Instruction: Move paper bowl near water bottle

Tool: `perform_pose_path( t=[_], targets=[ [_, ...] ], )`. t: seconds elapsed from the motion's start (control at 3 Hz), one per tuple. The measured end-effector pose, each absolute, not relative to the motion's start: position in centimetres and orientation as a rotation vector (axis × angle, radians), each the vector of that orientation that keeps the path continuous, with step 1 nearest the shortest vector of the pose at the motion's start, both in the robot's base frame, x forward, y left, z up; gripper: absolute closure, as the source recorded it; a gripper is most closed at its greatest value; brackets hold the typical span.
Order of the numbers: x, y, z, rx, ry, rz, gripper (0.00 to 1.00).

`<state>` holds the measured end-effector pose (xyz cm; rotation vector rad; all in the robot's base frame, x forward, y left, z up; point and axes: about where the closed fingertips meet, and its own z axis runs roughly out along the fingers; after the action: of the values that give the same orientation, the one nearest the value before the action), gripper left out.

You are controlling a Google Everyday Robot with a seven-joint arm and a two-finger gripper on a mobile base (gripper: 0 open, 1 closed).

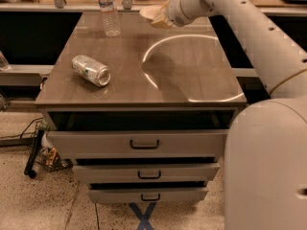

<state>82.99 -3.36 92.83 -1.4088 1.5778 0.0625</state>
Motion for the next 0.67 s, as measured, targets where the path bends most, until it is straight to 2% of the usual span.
perform_pose_path(
  t=[0.67],
  targets=[
    [84.1,1.8,89.6,-1.483,1.509,0.132,1.0]
  ],
)
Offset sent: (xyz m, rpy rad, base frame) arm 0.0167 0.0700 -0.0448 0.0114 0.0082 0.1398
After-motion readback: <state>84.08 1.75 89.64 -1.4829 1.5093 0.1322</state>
